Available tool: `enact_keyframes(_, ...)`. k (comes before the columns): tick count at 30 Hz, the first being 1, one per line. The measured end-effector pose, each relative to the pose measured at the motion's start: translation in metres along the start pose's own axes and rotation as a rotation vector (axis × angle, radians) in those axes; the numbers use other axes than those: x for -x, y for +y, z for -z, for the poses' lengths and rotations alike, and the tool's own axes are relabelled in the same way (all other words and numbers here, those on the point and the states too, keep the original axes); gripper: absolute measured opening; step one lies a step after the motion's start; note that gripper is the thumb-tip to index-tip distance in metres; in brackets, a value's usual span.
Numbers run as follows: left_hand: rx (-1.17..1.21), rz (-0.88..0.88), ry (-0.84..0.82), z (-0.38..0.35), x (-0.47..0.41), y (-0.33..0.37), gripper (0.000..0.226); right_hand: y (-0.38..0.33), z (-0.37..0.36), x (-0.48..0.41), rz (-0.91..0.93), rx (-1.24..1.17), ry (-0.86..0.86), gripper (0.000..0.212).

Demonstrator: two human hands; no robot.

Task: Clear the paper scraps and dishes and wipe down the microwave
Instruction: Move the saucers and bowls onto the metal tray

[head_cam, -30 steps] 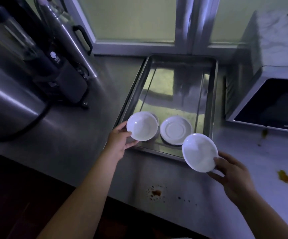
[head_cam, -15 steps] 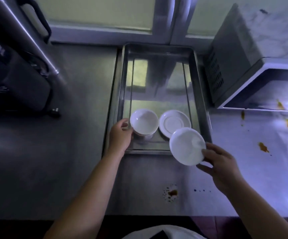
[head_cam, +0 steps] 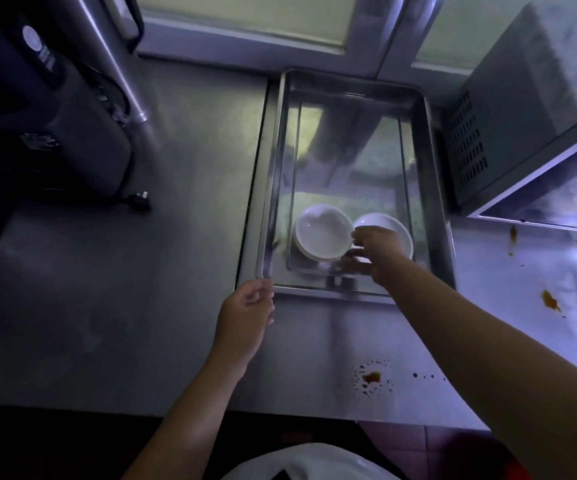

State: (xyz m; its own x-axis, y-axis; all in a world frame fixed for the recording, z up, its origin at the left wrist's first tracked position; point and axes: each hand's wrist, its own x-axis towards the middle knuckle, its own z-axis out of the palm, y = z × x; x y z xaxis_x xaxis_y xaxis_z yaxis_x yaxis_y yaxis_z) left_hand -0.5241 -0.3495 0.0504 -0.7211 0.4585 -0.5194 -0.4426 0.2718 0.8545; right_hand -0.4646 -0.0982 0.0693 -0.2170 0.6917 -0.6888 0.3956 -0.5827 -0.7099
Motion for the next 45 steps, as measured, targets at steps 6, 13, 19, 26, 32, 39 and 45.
enact_keyframes(6, -0.424, -0.309, -0.04, -0.013, -0.02, 0.037, 0.028, 0.026, 0.034, 0.049, 0.057, -0.053, 0.041, 0.009)
enact_keyframes(13, -1.369, -0.408, -0.292, -0.104, -0.094, 0.095, 0.113, 0.086, 0.099, 0.112, -0.032, -0.146, 0.06, 0.018)
enact_keyframes(19, -1.74, -0.303, -0.463, -0.137, -0.132, 0.099, 0.137, 0.096, 0.129, 0.138, -0.018, -0.248, 0.115, 0.017)
enact_keyframes(26, -1.694, -0.419, -0.488, -0.133, -0.13, 0.084, 0.127, 0.087, 0.136, 0.155, 0.048, -0.327, 0.15, 0.015)
enact_keyframes(32, -1.339, -0.311, -0.479, -0.11, -0.12, 0.101, 0.114, 0.078, 0.13, 0.163, 0.079, -0.287, 0.106, 0.014)
enact_keyframes(39, -0.665, -0.49, -0.841, -0.05, -0.014, 0.122, 0.118, 0.06, 0.103, 0.182, 0.043, -0.334, -0.316, 0.049)
enact_keyframes(45, -0.543, -0.62, -1.008, -0.015, 0.041, 0.123, 0.128, 0.04, 0.085, 0.205, 0.095, -0.277, -0.708, 0.056)
